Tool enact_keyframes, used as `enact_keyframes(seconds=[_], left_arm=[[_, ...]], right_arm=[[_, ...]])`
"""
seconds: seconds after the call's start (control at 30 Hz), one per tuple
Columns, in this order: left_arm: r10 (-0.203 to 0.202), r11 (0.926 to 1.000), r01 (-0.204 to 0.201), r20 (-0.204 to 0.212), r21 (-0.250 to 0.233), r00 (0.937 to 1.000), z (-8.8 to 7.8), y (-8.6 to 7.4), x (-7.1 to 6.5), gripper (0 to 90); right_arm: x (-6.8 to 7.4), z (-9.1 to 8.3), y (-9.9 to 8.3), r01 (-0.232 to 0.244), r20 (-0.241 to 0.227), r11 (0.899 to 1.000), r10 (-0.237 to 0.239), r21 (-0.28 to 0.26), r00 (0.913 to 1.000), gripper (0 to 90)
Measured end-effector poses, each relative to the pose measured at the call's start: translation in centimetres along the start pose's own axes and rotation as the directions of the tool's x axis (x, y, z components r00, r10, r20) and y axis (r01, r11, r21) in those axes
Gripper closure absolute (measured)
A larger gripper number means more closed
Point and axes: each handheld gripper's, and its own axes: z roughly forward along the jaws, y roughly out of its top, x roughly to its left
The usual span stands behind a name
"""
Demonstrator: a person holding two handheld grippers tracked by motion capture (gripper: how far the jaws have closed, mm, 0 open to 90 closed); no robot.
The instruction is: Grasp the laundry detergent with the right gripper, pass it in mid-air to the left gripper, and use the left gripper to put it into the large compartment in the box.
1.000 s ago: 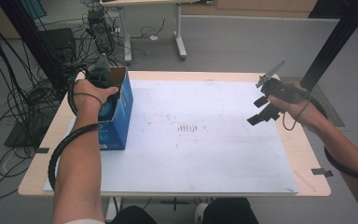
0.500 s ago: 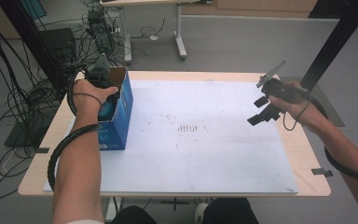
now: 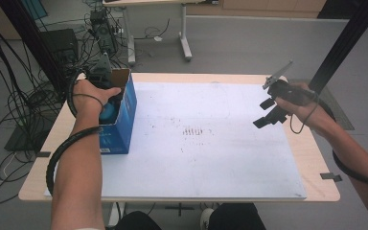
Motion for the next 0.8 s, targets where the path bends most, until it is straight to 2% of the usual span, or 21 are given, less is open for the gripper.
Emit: enact_keyframes(seconds=[0.2, 0.27, 0.67, 0.8], left_arm=[[0.003, 1.0000, -0.003, -0.003, -0.005, 1.0000, -0.7, -0.2, 0.0, 29.2], [0.002, 1.0000, -0.001, 0.012, -0.006, 0.9999, -0.9, -0.3, 0.0, 28.3], [0.013, 0.9996, -0.013, -0.002, -0.025, 0.9999, -2.9, -1.2, -0.4, 27.1], [0.035, 0.9988, -0.036, -0.012, -0.034, 0.9993, -3.9, -1.8, -0.5, 24.3]], right_arm=[[0.0, 0.0, 0.1, 0.004, 0.002, 1.000, -0.004, -0.006, 1.0000, 6.4], [0.0, -0.1, 0.1, 0.001, 0.003, 1.000, -0.001, -0.010, 1.0000, 6.4], [0.3, -0.2, 0.2, -0.001, 0.004, 1.000, 0.001, -0.021, 1.0000, 6.5], [0.5, -0.4, 0.2, -0.006, 0.004, 1.000, 0.006, -0.028, 1.0000, 6.5]])
